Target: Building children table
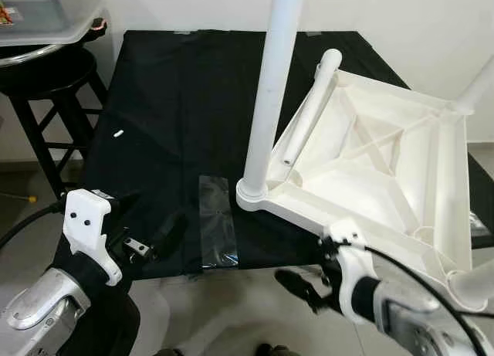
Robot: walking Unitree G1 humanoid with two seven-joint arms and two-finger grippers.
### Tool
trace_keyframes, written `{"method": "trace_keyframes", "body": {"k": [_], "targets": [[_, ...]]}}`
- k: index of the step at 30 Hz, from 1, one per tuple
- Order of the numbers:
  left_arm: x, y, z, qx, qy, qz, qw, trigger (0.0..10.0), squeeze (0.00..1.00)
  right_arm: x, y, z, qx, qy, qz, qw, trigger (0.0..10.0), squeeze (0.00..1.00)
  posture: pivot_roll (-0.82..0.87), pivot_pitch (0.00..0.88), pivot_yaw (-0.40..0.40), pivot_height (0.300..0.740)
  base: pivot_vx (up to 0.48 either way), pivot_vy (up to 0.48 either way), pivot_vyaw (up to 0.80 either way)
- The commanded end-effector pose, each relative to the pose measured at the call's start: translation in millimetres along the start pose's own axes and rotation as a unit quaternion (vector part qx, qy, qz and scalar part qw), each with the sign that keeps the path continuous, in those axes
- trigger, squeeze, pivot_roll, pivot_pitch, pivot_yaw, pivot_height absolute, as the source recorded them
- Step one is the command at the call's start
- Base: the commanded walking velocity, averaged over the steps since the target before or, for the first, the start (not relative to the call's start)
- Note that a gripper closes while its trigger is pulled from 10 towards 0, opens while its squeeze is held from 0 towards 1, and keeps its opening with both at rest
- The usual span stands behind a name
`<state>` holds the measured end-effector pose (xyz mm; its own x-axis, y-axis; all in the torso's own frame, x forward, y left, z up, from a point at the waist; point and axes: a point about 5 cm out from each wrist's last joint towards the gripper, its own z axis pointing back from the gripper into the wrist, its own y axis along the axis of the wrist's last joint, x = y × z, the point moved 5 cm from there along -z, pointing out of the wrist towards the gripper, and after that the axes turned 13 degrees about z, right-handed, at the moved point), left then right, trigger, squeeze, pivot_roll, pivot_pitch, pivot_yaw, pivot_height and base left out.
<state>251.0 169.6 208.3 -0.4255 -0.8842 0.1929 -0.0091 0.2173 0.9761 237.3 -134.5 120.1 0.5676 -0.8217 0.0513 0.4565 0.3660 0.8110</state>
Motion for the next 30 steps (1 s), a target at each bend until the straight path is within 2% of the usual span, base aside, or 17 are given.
{"method": "trace_keyframes", "body": {"k": [1, 5, 6, 9, 11, 16, 26, 28, 30], "targets": [[2.7, -4, 1.0, -0.010, -0.008, -0.004, 1.000, 10.0, 0.00, 8.2, -13, 5.6, -0.033, -0.027, -0.011, 0.999, 10.0, 0.00, -0.04, 0.189, -0.054, 0.740, 0.000, 0.000, 0.00], [3.3, -5, 1.2, -0.011, -0.011, -0.001, 1.000, 10.0, 0.00, 30.8, -19, 19.4, -0.068, -0.085, -0.003, 0.994, 10.0, 0.00, -0.05, 0.187, -0.056, 0.740, 0.000, 0.000, 0.00], [3.3, -5, 1.2, -0.011, -0.011, -0.001, 1.000, 10.0, 0.00, 30.8, -19, 19.4, -0.068, -0.085, -0.003, 0.994, 10.0, 0.00, -0.05, 0.187, -0.056, 0.740, 0.000, 0.000, 0.00], [4.0, -5, 1.0, -0.010, -0.014, 0.000, 1.000, 10.0, 0.00, 43.8, -17, 25.6, -0.072, -0.116, 0.005, 0.991, 10.0, 0.00, -0.05, 0.187, -0.056, 0.740, 0.000, 0.000, 0.00], [4.0, -5, 1.0, -0.010, -0.014, 0.000, 1.000, 10.0, 0.00, 43.8, -17, 25.6, -0.072, -0.116, 0.005, 0.991, 10.0, 0.00, -0.05, 0.187, -0.056, 0.740, 0.000, 0.000, 0.00], [5.9, -6, 1.0, -0.008, -0.018, 0.001, 1.000, 10.0, 0.00, 65.4, -5, 33.6, -0.067, -0.168, 0.021, 0.983, 10.0, 0.00, -0.06, 0.186, -0.059, 0.740, 0.000, 0.000, 0.00], [6.4, -5, 1.2, -0.004, -0.017, 0.001, 1.000, 10.0, 0.00, 80.7, -1, 33.2, -0.064, -0.203, 0.021, 0.977, 10.0, 0.00, -0.05, 0.193, -0.059, 0.740, 0.000, 0.000, 0.00], [6.6, -3, 0.8, -0.003, -0.016, 0.000, 1.000, 10.0, 0.00, 99.4, 15, 30.5, -0.032, -0.226, 0.040, 0.973, 10.0, 0.00, -0.05, 0.196, -0.054, 0.740, 0.000, 0.000, 0.00], [6.7, -3, 0.3, -0.003, -0.016, -0.001, 1.000, 10.0, 0.00, 104.9, 23, 27.1, -0.017, -0.230, 0.051, 0.972, 10.0, 0.00, -0.05, 0.196, -0.054, 0.740, 0.000, 0.000, 0.00]]}}
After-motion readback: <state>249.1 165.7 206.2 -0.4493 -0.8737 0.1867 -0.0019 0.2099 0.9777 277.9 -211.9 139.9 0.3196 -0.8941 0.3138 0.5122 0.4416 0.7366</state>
